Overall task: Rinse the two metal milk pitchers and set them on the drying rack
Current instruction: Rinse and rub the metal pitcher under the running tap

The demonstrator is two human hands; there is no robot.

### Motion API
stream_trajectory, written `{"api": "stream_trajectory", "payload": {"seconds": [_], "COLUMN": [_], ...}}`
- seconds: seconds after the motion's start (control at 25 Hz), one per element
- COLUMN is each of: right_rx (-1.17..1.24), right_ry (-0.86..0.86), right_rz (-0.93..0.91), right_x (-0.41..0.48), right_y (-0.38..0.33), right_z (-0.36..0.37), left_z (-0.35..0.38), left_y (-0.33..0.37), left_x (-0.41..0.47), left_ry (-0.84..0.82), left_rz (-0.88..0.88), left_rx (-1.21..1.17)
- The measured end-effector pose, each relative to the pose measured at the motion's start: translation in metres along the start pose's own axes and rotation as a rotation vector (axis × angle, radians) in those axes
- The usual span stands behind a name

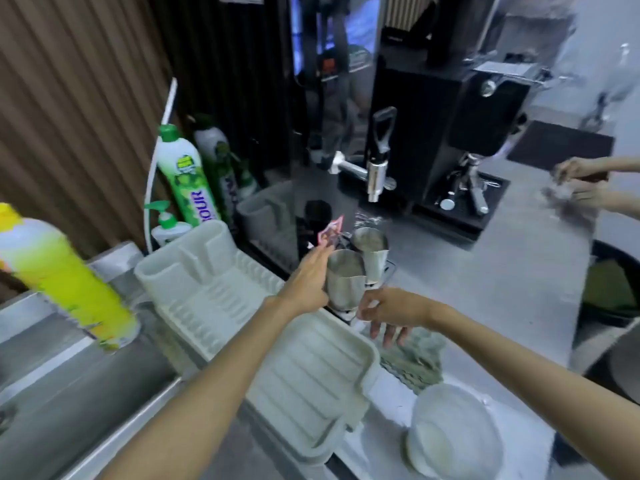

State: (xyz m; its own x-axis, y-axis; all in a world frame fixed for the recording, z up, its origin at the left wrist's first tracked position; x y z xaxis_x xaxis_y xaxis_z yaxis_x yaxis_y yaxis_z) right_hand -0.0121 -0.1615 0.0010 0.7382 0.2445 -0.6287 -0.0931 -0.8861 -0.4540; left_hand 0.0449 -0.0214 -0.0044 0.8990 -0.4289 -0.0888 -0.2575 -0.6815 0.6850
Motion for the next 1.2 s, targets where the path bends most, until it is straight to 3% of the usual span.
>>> {"api": "stream_trajectory", "payload": {"seconds": [0.12, 0.24, 0.32, 0.44, 0.52, 0.68, 0.84, 1.0, 1.2], "right_rx": [0.120, 0.196, 0.289, 0.446, 0.557, 0.759, 0.642, 0.469, 0.389], "right_ry": [-0.024, -0.027, -0.011, -0.015, 0.044, 0.177, 0.144, -0.021, -0.269], "right_rz": [0.005, -0.013, -0.030, -0.041, -0.016, 0.033, -0.036, -0.193, -0.367], "right_x": [0.000, 0.002, 0.004, 0.008, 0.014, 0.028, 0.019, -0.001, -0.002], "right_y": [0.013, 0.015, 0.011, 0.004, 0.003, 0.005, -0.019, -0.086, -0.192], "right_z": [0.005, 0.009, 0.011, 0.020, 0.024, 0.026, 0.026, 0.047, 0.101], "left_z": [0.000, -0.009, -0.007, 0.025, 0.038, 0.025, -0.016, -0.057, -0.090], "left_y": [-0.012, -0.001, 0.008, 0.016, 0.021, 0.010, -0.024, -0.071, -0.111], "left_x": [0.005, -0.003, -0.013, -0.040, -0.056, -0.078, -0.118, -0.177, -0.269], "left_ry": [-0.013, 0.184, 0.189, -0.051, -0.141, -0.087, 0.029, 0.297, 0.604], "left_rz": [-0.126, -0.238, -0.298, -0.290, -0.253, -0.242, -0.283, -0.423, -0.427], "left_rx": [0.125, 0.313, 0.153, -0.318, -0.394, -0.481, -0.661, -0.842, -1.052]}}
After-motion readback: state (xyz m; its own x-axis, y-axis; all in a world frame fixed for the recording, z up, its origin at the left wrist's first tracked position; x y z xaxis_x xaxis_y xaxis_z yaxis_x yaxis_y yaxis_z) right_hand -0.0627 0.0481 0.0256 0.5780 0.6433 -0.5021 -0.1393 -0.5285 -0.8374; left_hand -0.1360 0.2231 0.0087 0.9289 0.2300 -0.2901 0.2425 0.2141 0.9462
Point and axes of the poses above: each hand's wrist, its own x-axis towards the middle knuckle, its own z-axis out of the palm, y = z × x, the point moved 5 cm from there along x, towards the middle knuckle, and after that the axes turned 13 degrees about -x, right-handed, at the moved point
